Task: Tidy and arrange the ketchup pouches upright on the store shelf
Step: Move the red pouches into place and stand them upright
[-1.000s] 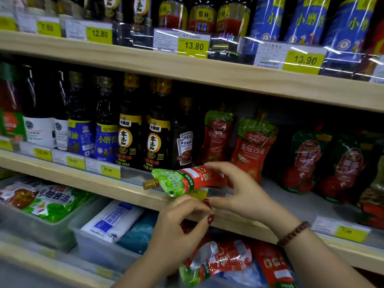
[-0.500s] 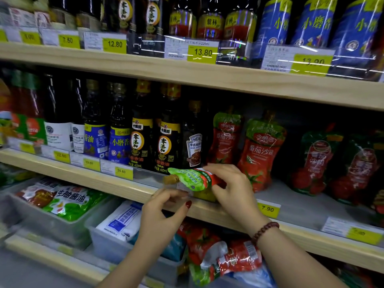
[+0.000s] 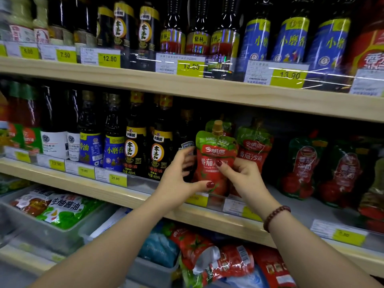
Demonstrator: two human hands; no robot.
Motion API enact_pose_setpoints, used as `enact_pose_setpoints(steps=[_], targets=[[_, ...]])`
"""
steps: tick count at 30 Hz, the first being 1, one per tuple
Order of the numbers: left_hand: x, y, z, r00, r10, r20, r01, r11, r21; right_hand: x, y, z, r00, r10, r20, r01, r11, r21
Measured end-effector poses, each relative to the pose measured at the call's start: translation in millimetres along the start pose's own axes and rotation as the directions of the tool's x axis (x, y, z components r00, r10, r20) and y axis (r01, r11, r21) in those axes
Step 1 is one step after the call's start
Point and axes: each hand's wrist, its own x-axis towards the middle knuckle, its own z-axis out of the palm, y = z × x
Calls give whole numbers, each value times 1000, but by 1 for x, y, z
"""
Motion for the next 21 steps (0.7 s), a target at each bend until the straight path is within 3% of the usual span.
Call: enact_pose_setpoints(steps=[7,10,13,17,21], targets=[[24,-10,11,992,-21,122,27,999,-44,5,0,-4,996,71,44,-71,997,4],[27,-15,15,994,-22,105,28,998,-53,3,1,-7,994,53,-101,-74,972,-222],[31,-20,12,996,-36,77,40,997,-64,-13,1,-20,961,37,-273,-162,878,-451],[36,-24,10,995,-50,84,53,998,-35,-48,11,-31,973,65,-221,-190,766,-613],[32,-25,13,997,-78,3,78,997,19,-63,25,-23,976,-62,-208,-111,681,-724]])
